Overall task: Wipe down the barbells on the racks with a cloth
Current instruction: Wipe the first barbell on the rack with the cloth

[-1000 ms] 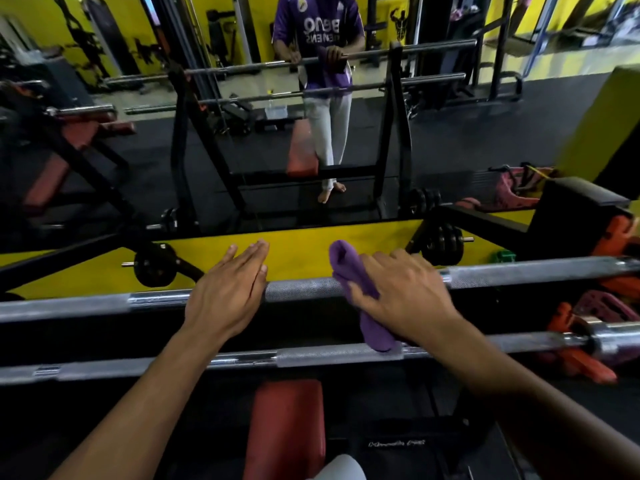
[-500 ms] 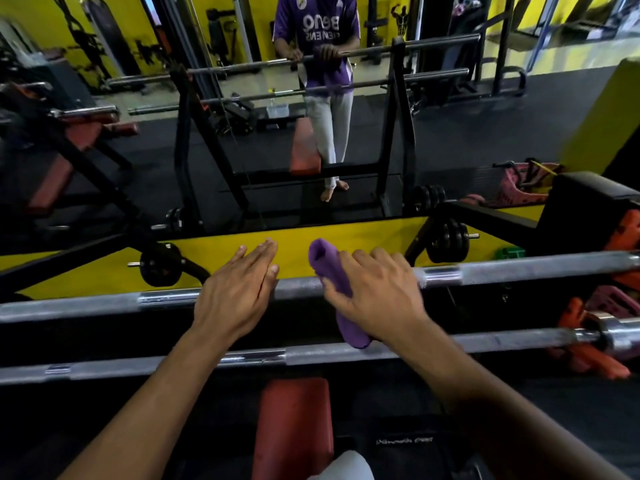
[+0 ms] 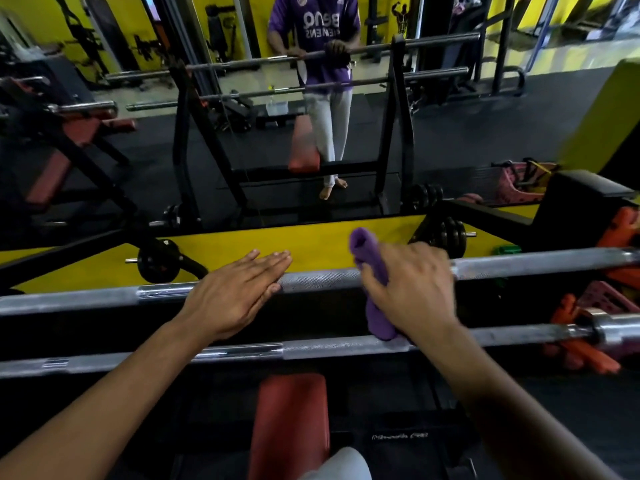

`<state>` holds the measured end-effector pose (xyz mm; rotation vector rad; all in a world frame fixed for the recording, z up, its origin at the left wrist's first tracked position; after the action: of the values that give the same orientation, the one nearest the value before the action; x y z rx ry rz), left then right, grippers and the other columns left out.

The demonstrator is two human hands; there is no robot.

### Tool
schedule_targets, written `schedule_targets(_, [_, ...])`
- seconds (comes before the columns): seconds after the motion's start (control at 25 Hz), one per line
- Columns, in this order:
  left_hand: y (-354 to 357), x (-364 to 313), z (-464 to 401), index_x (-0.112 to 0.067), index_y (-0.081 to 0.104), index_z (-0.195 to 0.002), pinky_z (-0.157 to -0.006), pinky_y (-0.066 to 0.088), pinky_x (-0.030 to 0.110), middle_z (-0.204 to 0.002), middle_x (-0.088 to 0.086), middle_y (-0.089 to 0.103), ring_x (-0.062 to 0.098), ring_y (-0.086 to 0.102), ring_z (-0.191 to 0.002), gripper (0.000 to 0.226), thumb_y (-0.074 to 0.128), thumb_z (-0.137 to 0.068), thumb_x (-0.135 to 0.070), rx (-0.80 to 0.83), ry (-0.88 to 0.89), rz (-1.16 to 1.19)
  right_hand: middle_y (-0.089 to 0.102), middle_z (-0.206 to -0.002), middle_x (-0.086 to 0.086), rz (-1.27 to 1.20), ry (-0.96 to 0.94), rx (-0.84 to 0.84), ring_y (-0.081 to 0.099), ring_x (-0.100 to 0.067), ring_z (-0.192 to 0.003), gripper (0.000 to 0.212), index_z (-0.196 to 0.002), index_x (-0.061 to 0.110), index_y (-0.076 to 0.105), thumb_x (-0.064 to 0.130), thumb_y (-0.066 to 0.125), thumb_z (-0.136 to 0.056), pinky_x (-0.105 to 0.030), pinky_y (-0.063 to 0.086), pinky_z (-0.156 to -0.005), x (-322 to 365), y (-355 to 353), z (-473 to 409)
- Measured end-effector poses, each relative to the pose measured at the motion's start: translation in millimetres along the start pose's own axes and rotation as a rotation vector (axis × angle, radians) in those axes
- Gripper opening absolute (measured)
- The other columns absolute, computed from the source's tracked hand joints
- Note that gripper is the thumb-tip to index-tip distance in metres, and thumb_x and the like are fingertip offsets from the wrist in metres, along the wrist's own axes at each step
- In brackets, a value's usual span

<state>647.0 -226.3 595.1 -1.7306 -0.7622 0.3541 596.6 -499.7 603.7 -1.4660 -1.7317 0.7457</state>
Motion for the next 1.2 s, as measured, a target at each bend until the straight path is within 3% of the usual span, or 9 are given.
schedule_targets(0.12, [-0.7,0.5,0.6,-0.015,0.040,-0.154,-0.122,0.030,0.039,-0.157,0.000,0.043,0.012,0.042,-0.144,0.052,0.025,-0.110,-0.039,-0.002,-0.041,0.060,0.064,-0.115,-0.003,-0.475,-0.136,-0.003,0.056,-0.025,-0.105,0.034,-0.120,0.015,0.059,0.034,0.044,-0.097,-0.038,0.041,-0.094,24.9,7.5,28.9])
schedule_targets(0.24, [-1.5,-2.1,1.4,-0.015,0.043,-0.153,-0.123,0.028,0.036,-0.155,0.001,0.045,0.013,0.044,-0.142,0.051,0.028,-0.110,-0.039,-0.020,-0.063,0.050,0.062,-0.111,-0.003,-0.937,0.511,-0.044,0.059,-0.013,-0.095,0.043,-0.132,0.024,0.057,0.039,0.040,-0.095,-0.010,0.041,-0.081,4.0,-3.2,89.3])
schedule_targets(0.36, [-2.8,-4.9,-0.7,-0.013,0.046,-0.150,-0.121,0.026,0.031,-0.152,0.002,0.049,0.014,0.047,-0.138,0.053,0.027,-0.109,-0.040,-0.029,-0.081,0.036,0.062,-0.111,-0.011,-1.047,0.955,-0.142,0.064,-0.001,-0.084,0.044,-0.136,0.003,0.057,0.033,0.042,-0.108,-0.007,0.042,-0.065,-30.3,-7.6,132.8])
schedule_targets(0.44, [-3.3,-6.7,-1.4,-0.014,0.047,-0.150,-0.119,0.033,0.035,-0.150,0.002,0.050,0.018,0.049,-0.137,0.055,0.023,-0.110,-0.043,-0.020,-0.095,0.043,0.061,-0.109,-0.016,-1.300,1.116,-0.193,0.066,0.001,-0.073,0.043,-0.133,0.002,0.058,0.032,0.038,-0.110,-0.016,0.052,-0.063,-48.3,-3.3,133.2])
schedule_targets(0.52, [-6.1,-7.0,-1.8,-0.014,0.049,-0.149,-0.115,0.038,0.037,-0.148,0.003,0.054,0.022,0.051,-0.136,0.058,0.019,-0.110,-0.045,-0.019,-0.118,0.031,0.054,-0.098,-0.022,-1.606,1.274,-0.254,0.066,-0.022,-0.077,0.042,-0.118,0.010,0.061,0.045,0.042,-0.105,-0.034,0.057,-0.069,-55.0,5.5,118.9])
schedule_targets(0.64, [-10.6,-10.1,-3.0,-0.013,0.053,-0.146,-0.112,0.033,0.027,-0.144,0.004,0.057,0.021,0.050,-0.133,0.061,0.017,-0.109,-0.047,-0.036,-0.107,-0.031,0.058,-0.118,-0.025,-1.766,1.336,-0.346,0.061,-0.042,-0.106,0.063,-0.127,0.008,0.056,0.060,0.050,-0.093,-0.054,0.052,-0.096,-42.4,18.2,78.1])
schedule_targets(0.84, [-12.8,-12.3,-5.7,-0.014,0.049,-0.149,-0.112,0.013,0.012,-0.147,0.004,0.054,0.004,0.033,-0.134,0.055,0.027,-0.107,-0.042,-0.042,-0.214,0.004,0.072,-0.063,0.002,-2.132,1.579,-0.454,0.068,-0.020,-0.072,0.047,-0.091,0.021,0.060,0.048,0.025,-0.107,-0.029,0.052,-0.074,39.7,40.4,23.5])
schedule_targets(1.08, [-10.6,-12.1,-3.3,-0.018,0.050,-0.149,-0.106,0.039,0.027,-0.146,0.002,0.056,0.019,0.051,-0.134,0.060,0.022,-0.107,-0.049,-0.049,-0.246,0.008,0.070,-0.067,-0.011,-2.146,1.454,-0.214,0.069,-0.024,-0.055,0.049,-0.100,0.004,0.062,0.034,0.024,-0.109,-0.031,0.058,-0.053,48.1,42.2,36.6])
schedule_targets(1.2, [-10.2,-12.7,-3.3,-0.020,0.048,-0.150,-0.105,0.040,0.029,-0.147,0.001,0.055,0.022,0.050,-0.136,0.061,0.020,-0.106,-0.052,-0.029,-0.278,0.020,0.070,-0.061,-0.004,-1.919,1.418,-0.413,0.066,-0.015,-0.048,0.045,-0.098,0.004,0.060,0.033,0.028,-0.108,-0.023,0.053,-0.043,-19.9,27.0,46.7])
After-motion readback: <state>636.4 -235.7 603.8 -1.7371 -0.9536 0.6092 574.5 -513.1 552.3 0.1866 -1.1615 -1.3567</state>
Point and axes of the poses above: each hand's wrist, its own z-axis away from the middle knuckle, its own y-axis out of the palm, x = y × z, the point moved 4 cm from there along -z, towards the middle knuckle
